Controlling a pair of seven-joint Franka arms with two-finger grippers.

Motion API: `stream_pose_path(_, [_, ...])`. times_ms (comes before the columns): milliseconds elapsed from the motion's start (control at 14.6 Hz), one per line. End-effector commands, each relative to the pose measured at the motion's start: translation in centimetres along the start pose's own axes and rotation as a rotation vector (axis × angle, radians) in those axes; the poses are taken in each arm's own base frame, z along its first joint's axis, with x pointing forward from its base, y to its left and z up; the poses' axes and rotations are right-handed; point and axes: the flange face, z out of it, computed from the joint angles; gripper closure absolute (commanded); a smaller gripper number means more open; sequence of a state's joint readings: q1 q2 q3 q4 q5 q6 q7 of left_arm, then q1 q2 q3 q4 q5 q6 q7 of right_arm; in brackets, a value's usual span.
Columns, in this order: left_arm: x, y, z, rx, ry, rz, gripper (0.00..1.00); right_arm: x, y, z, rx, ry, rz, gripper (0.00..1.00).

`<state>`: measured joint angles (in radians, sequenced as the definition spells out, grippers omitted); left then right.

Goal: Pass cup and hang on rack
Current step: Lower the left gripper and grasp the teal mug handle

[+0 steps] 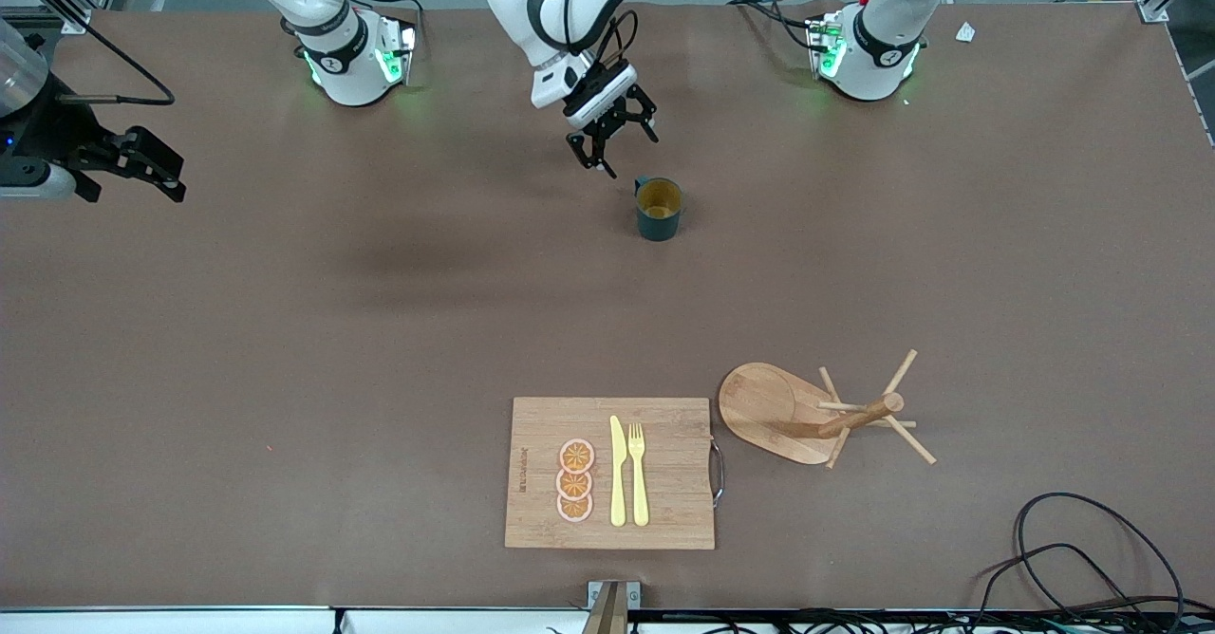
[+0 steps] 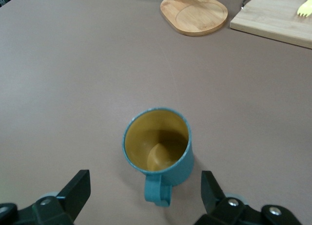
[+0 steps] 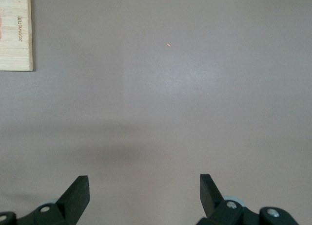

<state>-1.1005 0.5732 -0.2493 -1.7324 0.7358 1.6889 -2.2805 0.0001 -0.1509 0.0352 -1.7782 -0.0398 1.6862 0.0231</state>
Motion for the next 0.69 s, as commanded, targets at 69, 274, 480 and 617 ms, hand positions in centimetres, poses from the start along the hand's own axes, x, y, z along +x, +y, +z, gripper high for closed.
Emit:
stream_pose_path(69, [-3.6,-1.0,2.8,-0.074,0.096,-0.059,0.0,0.1,-0.7,-0.3,-0.001,-0.002,-0.017,0.0])
stream_pose_path(274, [-5.3,-1.1,3.9,-0.126,0.131,-0.095,0.0,0.1,-0.7,-0.3,-0.001,-0.003,-0.018,0.0])
stream_pose_path(480, [-7.7,-1.4,5.1,-0.164,0.17,-0.11,0.05,0.1,-0.7,-0.3,-0.001,-0.003,-0.017,0.0])
stream_pose_path(617, [-7.7,-1.1,5.0,-0.172,0.169,-0.115,0.13,0.1,-0.9,-0.3,-0.001,-0.005,-0.02,0.0])
